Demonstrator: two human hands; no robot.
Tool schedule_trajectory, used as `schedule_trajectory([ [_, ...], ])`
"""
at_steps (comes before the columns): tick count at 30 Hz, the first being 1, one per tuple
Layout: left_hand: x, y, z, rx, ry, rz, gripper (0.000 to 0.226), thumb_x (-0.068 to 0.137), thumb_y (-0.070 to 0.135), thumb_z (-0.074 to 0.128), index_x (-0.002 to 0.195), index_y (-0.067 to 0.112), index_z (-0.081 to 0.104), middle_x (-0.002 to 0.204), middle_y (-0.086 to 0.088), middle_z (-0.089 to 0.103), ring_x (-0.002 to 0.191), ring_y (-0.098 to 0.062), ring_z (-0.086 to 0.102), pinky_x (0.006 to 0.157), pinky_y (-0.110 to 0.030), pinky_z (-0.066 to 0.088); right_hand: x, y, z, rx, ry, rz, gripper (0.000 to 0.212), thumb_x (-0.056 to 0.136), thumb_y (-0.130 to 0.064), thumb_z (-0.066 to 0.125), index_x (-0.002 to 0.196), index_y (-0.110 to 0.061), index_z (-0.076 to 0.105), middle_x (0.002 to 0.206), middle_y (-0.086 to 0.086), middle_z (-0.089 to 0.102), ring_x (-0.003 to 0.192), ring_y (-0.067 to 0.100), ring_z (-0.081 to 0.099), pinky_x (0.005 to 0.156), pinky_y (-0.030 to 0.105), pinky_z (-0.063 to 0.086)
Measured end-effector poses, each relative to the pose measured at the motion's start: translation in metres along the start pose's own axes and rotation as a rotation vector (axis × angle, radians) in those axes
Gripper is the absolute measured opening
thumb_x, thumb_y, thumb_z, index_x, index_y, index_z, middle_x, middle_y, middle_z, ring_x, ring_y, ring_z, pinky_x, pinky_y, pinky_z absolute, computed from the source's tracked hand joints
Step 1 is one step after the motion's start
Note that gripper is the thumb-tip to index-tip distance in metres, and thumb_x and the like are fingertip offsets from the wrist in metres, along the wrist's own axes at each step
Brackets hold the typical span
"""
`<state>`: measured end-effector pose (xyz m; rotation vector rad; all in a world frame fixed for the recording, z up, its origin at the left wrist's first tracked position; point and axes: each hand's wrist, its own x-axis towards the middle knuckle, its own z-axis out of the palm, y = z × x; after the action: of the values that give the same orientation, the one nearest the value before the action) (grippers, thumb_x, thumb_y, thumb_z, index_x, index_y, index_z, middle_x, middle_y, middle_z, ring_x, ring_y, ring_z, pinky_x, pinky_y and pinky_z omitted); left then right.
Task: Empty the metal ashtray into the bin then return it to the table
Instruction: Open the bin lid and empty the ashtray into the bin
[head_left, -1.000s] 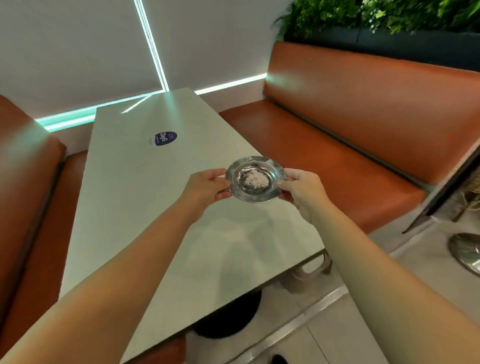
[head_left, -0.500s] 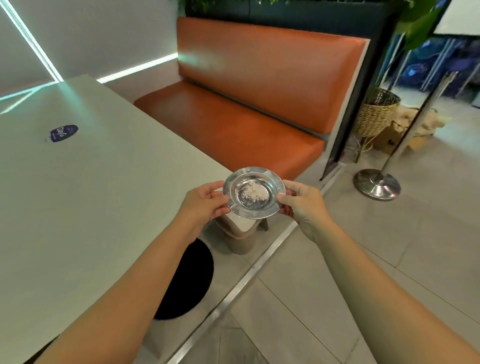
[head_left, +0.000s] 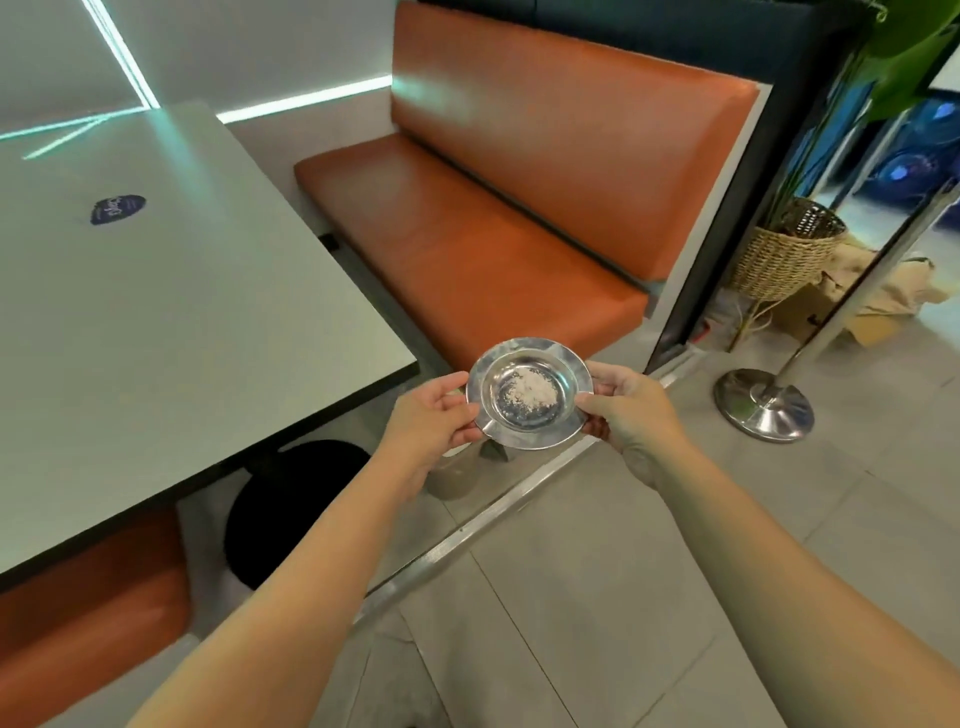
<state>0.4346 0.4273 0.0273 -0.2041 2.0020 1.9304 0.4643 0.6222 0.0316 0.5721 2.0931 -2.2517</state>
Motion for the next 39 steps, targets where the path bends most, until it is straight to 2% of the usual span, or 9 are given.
schedule_trajectory([
  [3, 0.009, -0.010, 0.009, -0.004, 0.038, -0.046, 0.037, 0.083, -0.003, 0.058, 0.118, 0.010, 0.056, 0.063, 0.007, 0.072, 0.053, -0.005, 0.067, 0.054, -0.017, 0.056, 0.020, 0.015, -0.005, 0.031, -0.013, 0.084, 0.030, 0.080, 0.008, 0.054, 0.102, -0.012, 0.061, 0.081, 0.004, 0.066, 0.060, 0.012, 0.060, 0.048, 0.020, 0.051],
  [11, 0.080, -0.032, 0.004, 0.070, 0.136, -0.183, 0.044, 0.083, -0.003, 0.057, 0.126, 0.006, 0.051, 0.111, -0.024, 0.064, 0.078, -0.024, 0.063, 0.086, -0.041, 0.054, 0.101, 0.059, 0.014, 0.078, -0.008, 0.288, 0.021, 0.081, 0.006, 0.056, 0.084, -0.014, 0.061, 0.078, 0.003, 0.068, 0.064, 0.014, 0.061, 0.053, 0.024, 0.051],
  [15, 0.128, -0.044, -0.001, 0.024, 0.190, -0.235, 0.039, 0.086, 0.005, 0.055, 0.125, 0.009, 0.052, 0.094, -0.010, 0.064, 0.078, -0.019, 0.062, 0.085, -0.038, 0.054, 0.145, 0.074, 0.025, 0.099, -0.005, 0.372, 0.018, 0.082, 0.005, 0.056, 0.087, -0.012, 0.061, 0.075, 0.004, 0.065, 0.062, 0.014, 0.059, 0.046, 0.021, 0.051],
  [19, 0.172, -0.066, -0.008, 0.141, 0.200, -0.293, 0.038, 0.090, 0.012, 0.049, 0.128, 0.012, 0.050, 0.119, -0.016, 0.062, 0.084, -0.018, 0.059, 0.081, -0.035, 0.054, 0.188, 0.097, 0.037, 0.103, 0.016, 0.444, 0.018, 0.082, 0.005, 0.055, 0.086, -0.012, 0.060, 0.073, 0.005, 0.063, 0.062, 0.014, 0.057, 0.053, 0.025, 0.046],
  [22, 0.201, -0.087, -0.015, 0.249, 0.282, -0.307, 0.034, 0.090, 0.016, 0.046, 0.123, 0.017, 0.054, 0.122, -0.014, 0.060, 0.081, -0.019, 0.059, 0.095, -0.039, 0.050, 0.215, 0.123, 0.040, 0.110, 0.015, 0.463, 0.022, 0.082, 0.006, 0.052, 0.099, -0.005, 0.062, 0.073, 0.006, 0.061, 0.062, 0.015, 0.055, 0.056, 0.026, 0.046],
  [27, 0.252, -0.123, -0.025, 0.395, 0.375, -0.258, 0.033, 0.089, 0.006, 0.049, 0.120, 0.007, 0.059, 0.121, -0.014, 0.063, 0.111, -0.030, 0.058, 0.097, -0.033, 0.046, 0.259, 0.173, 0.047, 0.092, 0.045, 0.515, 0.018, 0.084, 0.008, 0.050, 0.088, -0.006, 0.059, 0.076, 0.010, 0.061, 0.067, 0.020, 0.056, 0.061, 0.031, 0.050],
  [30, 0.284, -0.148, -0.034, 0.487, 0.387, -0.234, 0.035, 0.087, 0.007, 0.051, 0.122, 0.009, 0.058, 0.119, -0.010, 0.063, 0.110, -0.022, 0.057, 0.086, -0.020, 0.038, 0.287, 0.205, 0.055, 0.044, 0.029, 0.530, 0.016, 0.082, 0.007, 0.052, 0.091, -0.004, 0.059, 0.075, 0.010, 0.061, 0.067, 0.020, 0.056, 0.063, 0.032, 0.050],
  [35, 0.337, -0.195, -0.042, 0.649, 0.406, -0.173, 0.035, 0.083, 0.008, 0.056, 0.118, 0.011, 0.061, 0.114, -0.010, 0.062, 0.090, -0.015, 0.054, 0.081, -0.016, 0.036, 0.332, 0.258, 0.070, -0.021, -0.017, 0.548, 0.016, 0.081, 0.007, 0.052, 0.086, -0.005, 0.060, 0.081, 0.013, 0.063, 0.070, 0.021, 0.058, 0.057, 0.029, 0.050],
  [39, 0.372, -0.224, -0.045, 0.775, 0.407, -0.171, 0.037, 0.082, 0.009, 0.058, 0.119, 0.015, 0.060, 0.122, -0.007, 0.058, 0.104, -0.022, 0.057, 0.086, -0.021, 0.038, 0.361, 0.296, 0.077, -0.037, -0.039, 0.547, 0.020, 0.082, 0.007, 0.051, 0.097, -0.004, 0.058, 0.090, 0.015, 0.062, 0.078, 0.025, 0.059, 0.060, 0.030, 0.052],
])
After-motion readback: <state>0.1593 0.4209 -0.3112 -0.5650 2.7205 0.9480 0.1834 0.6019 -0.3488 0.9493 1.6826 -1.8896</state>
